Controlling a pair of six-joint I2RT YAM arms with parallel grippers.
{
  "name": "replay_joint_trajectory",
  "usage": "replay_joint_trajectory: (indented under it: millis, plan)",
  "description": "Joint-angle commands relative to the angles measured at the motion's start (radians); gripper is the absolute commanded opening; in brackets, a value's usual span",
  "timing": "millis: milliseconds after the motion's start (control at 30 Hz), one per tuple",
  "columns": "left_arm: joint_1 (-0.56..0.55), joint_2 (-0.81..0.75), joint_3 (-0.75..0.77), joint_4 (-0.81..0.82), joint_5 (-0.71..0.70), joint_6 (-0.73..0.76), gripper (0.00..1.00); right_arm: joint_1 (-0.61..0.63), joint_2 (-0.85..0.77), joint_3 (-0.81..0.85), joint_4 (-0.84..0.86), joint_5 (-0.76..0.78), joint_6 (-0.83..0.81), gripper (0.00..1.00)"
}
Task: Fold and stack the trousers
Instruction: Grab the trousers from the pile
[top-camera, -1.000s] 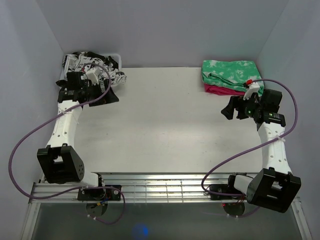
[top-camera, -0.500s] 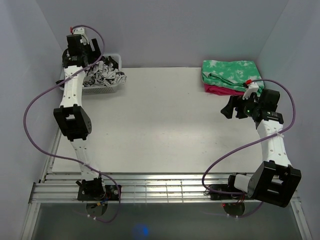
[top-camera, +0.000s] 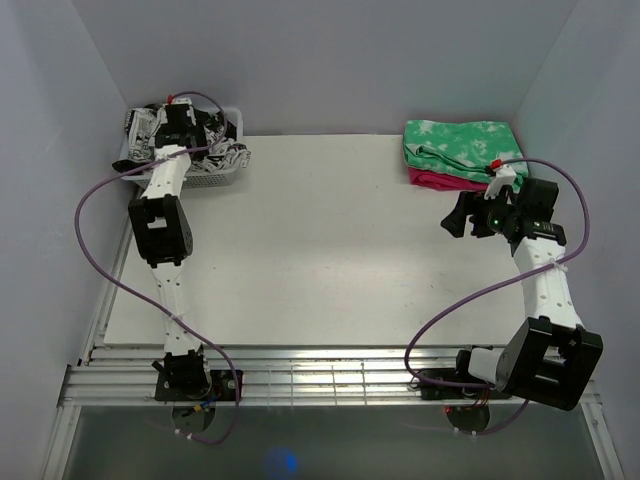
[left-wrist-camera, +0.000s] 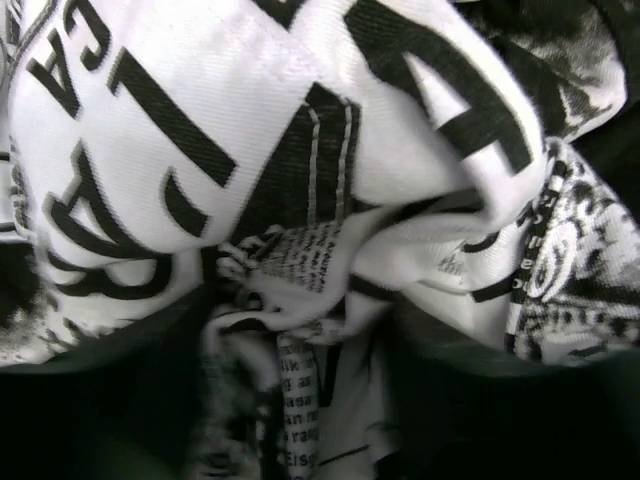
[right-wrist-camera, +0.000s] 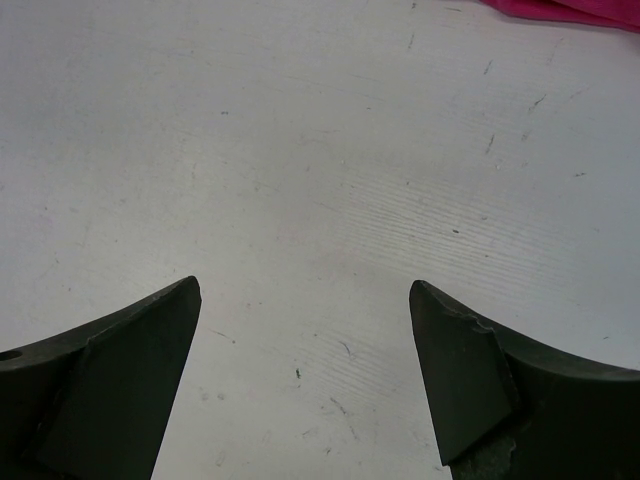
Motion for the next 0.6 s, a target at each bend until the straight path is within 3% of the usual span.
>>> replay_joint_trajectory:
  millis: [0, 67, 100, 233, 400, 567]
  plan:
    - [0.016, 0.021, 0.015, -0.019, -0.007, 0.042, 0.62, 0.002, 0.01, 0.044, 0.016, -0.023, 0.002, 0.9]
    - [0.016, -0.014, 0.023, -0.007, 0.065, 0.035, 0.45, 0.003, 0.007, 0.049, 0.013, -0.035, 0.002, 0.9]
    - [0.016, -0.031, 0.032, -0.004, 0.095, 0.034, 0.27, 0.003, 0.002, 0.05, 0.016, -0.034, 0.002, 0.9]
    - [0.018, -0.122, 0.095, 0.015, 0.201, 0.026, 0.0, 0.002, -0.009, 0.059, 0.018, -0.029, 0.002, 0.9]
    - [0.016, -0.31, 0.129, 0.045, 0.398, -0.012, 0.0, 0.002, -0.022, 0.075, 0.021, -0.046, 0.001, 0.9]
    - [0.014, -0.514, 0.014, 0.137, 0.606, -0.092, 0.0, 0.002, -0.029, 0.082, 0.024, -0.052, -0.002, 0.9]
